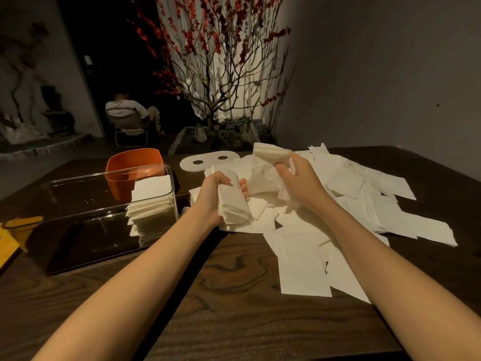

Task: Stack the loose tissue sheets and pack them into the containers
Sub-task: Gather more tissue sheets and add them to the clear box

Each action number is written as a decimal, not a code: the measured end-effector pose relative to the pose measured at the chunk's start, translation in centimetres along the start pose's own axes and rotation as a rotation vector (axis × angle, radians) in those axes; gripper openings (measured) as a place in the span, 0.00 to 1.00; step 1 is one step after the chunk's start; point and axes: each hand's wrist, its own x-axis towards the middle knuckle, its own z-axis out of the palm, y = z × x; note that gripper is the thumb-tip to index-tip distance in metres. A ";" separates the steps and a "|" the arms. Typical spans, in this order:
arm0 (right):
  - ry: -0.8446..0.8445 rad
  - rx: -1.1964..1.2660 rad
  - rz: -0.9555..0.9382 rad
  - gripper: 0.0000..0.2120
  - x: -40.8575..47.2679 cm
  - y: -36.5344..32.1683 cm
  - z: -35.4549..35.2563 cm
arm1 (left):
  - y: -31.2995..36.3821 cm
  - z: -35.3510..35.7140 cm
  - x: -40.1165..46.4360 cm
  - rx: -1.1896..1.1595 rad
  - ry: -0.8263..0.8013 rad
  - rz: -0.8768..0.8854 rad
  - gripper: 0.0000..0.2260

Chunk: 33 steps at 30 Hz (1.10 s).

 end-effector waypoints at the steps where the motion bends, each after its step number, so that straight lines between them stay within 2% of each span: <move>1: 0.004 0.074 0.039 0.12 -0.1 -0.3 -0.1 | 0.0 0.0 -0.1 -0.001 -0.010 0.004 0.14; 7: -0.005 0.343 0.160 0.07 0.2 -1.2 -1.2 | 0.2 0.1 -0.4 0.083 -0.035 0.004 0.05; 9: -0.105 0.498 0.248 0.04 0.1 -1.4 -1.7 | 0.2 0.2 -0.5 0.104 -0.037 -0.001 0.07; 12: -0.309 0.647 0.368 0.05 -0.2 -1.0 -1.8 | 0.0 0.4 -0.7 0.132 -0.047 -0.022 0.09; 14: -0.392 0.626 0.391 0.03 -0.4 -0.5 -1.2 | -0.3 0.6 -0.7 0.165 -0.047 -0.065 0.06; 18: -0.377 0.409 0.411 0.17 -0.5 0.0 0.4 | -1.1 1.3 -0.8 0.105 -0.102 -0.124 0.03; 21: -0.390 0.330 0.411 0.20 -0.5 0.2 0.6 | -1.3 1.7 -0.9 0.053 -0.157 -0.141 0.13; 23: -0.382 0.310 0.420 0.20 -0.5 0.3 0.6 | -1.4 2.0 -0.8 0.047 -0.136 -0.121 0.22; 25: -0.376 0.295 0.427 0.18 -0.6 0.2 0.7 | -1.5 2.3 -0.9 0.079 -0.091 -0.079 0.25; 26: -0.379 0.280 0.430 0.19 -0.7 0.0 0.7 | -1.6 2.4 -1.1 0.101 -0.074 -0.068 0.25; 29: -0.386 0.219 0.443 0.35 -0.8 -0.1 1.0 | -1.8 2.8 -1.7 0.145 -0.047 -0.100 0.19; 30: -0.385 0.206 0.442 0.37 -0.9 -0.2 1.1 | -1.8 2.8 -1.7 0.153 -0.024 -0.112 0.16; 33: -0.370 0.164 0.440 0.28 -0.8 0.0 1.2 | -1.8 2.9 -1.9 0.147 0.004 -0.102 0.11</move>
